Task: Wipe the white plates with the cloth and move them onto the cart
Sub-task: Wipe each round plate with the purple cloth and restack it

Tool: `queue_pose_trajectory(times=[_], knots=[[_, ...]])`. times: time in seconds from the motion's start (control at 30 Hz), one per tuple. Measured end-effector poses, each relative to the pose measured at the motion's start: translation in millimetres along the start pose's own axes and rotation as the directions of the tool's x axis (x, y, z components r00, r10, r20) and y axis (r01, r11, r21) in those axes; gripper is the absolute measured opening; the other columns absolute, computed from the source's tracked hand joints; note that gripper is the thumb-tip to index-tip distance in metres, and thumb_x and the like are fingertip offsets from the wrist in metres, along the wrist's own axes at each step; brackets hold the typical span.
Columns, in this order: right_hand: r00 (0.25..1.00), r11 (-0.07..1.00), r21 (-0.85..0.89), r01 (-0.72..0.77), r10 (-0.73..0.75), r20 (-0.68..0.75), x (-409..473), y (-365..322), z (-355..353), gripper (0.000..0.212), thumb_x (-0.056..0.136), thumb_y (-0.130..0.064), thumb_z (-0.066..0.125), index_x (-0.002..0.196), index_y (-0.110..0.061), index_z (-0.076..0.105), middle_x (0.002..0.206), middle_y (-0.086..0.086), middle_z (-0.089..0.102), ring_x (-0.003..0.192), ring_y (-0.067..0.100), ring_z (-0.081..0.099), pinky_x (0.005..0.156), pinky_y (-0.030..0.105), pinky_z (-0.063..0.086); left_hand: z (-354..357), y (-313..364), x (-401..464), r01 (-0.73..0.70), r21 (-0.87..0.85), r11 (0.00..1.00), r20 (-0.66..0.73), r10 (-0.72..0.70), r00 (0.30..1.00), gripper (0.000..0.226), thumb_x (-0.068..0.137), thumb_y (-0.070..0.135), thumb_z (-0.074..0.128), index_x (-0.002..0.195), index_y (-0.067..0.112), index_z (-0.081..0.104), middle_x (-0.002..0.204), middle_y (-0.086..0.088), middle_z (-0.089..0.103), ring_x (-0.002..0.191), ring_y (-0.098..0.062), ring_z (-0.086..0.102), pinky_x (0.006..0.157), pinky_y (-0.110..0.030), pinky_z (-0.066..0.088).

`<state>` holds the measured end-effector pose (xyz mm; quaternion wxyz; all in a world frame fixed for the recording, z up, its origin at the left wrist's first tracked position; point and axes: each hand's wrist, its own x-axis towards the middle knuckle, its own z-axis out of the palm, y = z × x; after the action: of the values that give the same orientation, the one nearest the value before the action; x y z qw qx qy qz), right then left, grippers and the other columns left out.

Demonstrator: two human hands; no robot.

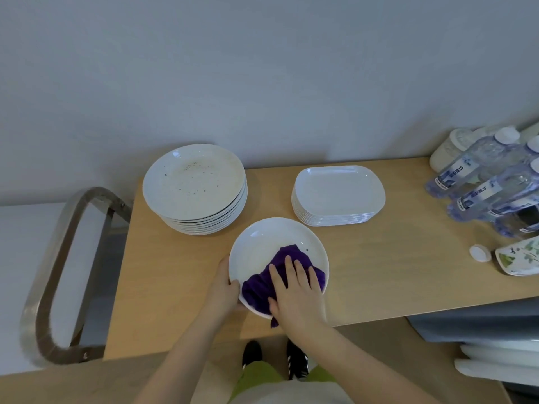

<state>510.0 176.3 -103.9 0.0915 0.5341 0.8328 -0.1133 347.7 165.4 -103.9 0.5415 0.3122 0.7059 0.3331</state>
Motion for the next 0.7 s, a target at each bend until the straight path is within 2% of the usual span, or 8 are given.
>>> queue_pose_trajectory(times=[0.1, 0.17, 0.27, 0.37, 0.43, 0.53, 0.6, 0.7], knots=[[0.995, 0.995, -0.044, 0.094, -0.093, 0.034, 6.2, 22.2, 1.3, 0.069, 0.095, -0.036, 0.05, 0.152, -0.029, 0.012, 0.16, 0.008, 0.005, 0.147, 0.029, 0.002, 0.115, 0.051, -0.006, 2.2, 9.6, -5.1, -0.056, 0.037, 0.998, 0.005, 0.056, 0.998, 0.066, 0.072, 0.02, 0.065, 0.133, 0.026, 0.04, 0.123, 0.004, 0.051, 0.101, -0.018, 0.056, 0.064, -0.041, 0.061], [0.984, 0.98, -0.09, 0.178, -0.175, 0.043, 10.6, 41.6, -2.2, 0.073, 0.092, -0.037, 0.056, 0.151, -0.034, 0.014, 0.161, 0.006, 0.003, 0.147, 0.029, -0.002, 0.113, 0.053, -0.012, 3.0, 15.2, -7.6, -0.073, 0.038, 0.997, 0.017, 0.073, 0.997, 0.069, 0.061, 0.03, 0.066, 0.127, 0.027, 0.045, 0.118, 0.003, 0.055, 0.1, -0.019, 0.059, 0.066, -0.046, 0.06], [0.976, 0.959, -0.182, 0.218, -0.218, 0.019, 22.2, 60.8, -7.6, 0.081, 0.088, -0.036, 0.062, 0.151, -0.035, 0.011, 0.161, 0.008, 0.0, 0.147, 0.03, -0.001, 0.114, 0.053, -0.011, 2.4, 17.3, -9.3, -0.034, -0.014, 0.999, 0.006, 0.034, 0.999, 0.059, 0.071, 0.026, 0.068, 0.125, 0.033, 0.045, 0.118, 0.007, 0.054, 0.101, -0.016, 0.058, 0.067, -0.047, 0.06], [0.988, 0.971, -0.19, 0.142, -0.15, -0.028, 41.1, 57.1, -8.6, 0.08, 0.092, -0.03, 0.057, 0.153, -0.026, 0.005, 0.16, 0.008, 0.002, 0.147, 0.028, 0.001, 0.115, 0.05, -0.009, 0.8, 14.3, -7.5, 0.022, -0.085, 0.996, 0.008, -0.021, 1.0, 0.055, 0.087, 0.01, 0.062, 0.134, 0.03, 0.044, 0.124, 0.004, 0.053, 0.104, -0.02, 0.057, 0.058, -0.036, 0.059], [0.993, 0.981, -0.164, 0.104, -0.112, -0.039, 54.8, 46.7, -7.0, 0.079, 0.093, -0.026, 0.055, 0.153, -0.018, 0.004, 0.16, 0.008, 0.003, 0.147, 0.027, 0.001, 0.116, 0.048, -0.007, -0.7, 15.0, -7.4, 0.068, -0.123, 0.99, 0.011, -0.067, 0.998, 0.053, 0.089, 0.008, 0.057, 0.134, 0.031, 0.043, 0.124, 0.003, 0.053, 0.102, -0.022, 0.058, 0.052, -0.031, 0.057], [0.994, 0.995, -0.04, 0.089, -0.092, -0.067, 70.7, 29.1, -5.3, 0.084, 0.087, -0.027, 0.061, 0.152, -0.016, 0.01, 0.16, 0.006, 0.006, 0.146, 0.026, 0.004, 0.118, 0.047, -0.006, -2.3, 17.3, -6.8, 0.11, -0.144, 0.983, 0.015, -0.109, 0.994, 0.05, 0.091, 0.004, 0.049, 0.13, 0.035, 0.044, 0.119, 0.003, 0.054, 0.099, -0.025, 0.06, 0.053, -0.033, 0.057], [0.989, 0.991, 0.065, 0.12, -0.114, -0.092, 76.6, 16.2, -6.0, 0.083, 0.084, -0.026, 0.064, 0.151, -0.017, 0.016, 0.159, 0.004, 0.009, 0.146, 0.025, 0.006, 0.119, 0.044, -0.005, -2.5, 18.7, -7.9, 0.126, -0.164, 0.978, 0.028, -0.123, 0.992, 0.048, 0.092, 0.002, 0.046, 0.123, 0.039, 0.045, 0.113, 0.005, 0.058, 0.096, -0.024, 0.062, 0.054, -0.034, 0.058], [0.969, 0.96, 0.184, 0.21, -0.179, -0.167, 78.3, 0.2, -6.9, 0.07, 0.082, -0.02, 0.055, 0.147, -0.018, 0.029, 0.157, 0.001, 0.019, 0.144, 0.022, 0.015, 0.119, 0.038, -0.001, -7.2, 19.8, -9.6, 0.164, -0.195, 0.967, 0.086, -0.149, 0.985, 0.052, 0.091, -0.002, 0.046, 0.12, 0.041, 0.046, 0.112, -0.001, 0.063, 0.095, -0.027, 0.066, 0.057, -0.035, 0.058]])
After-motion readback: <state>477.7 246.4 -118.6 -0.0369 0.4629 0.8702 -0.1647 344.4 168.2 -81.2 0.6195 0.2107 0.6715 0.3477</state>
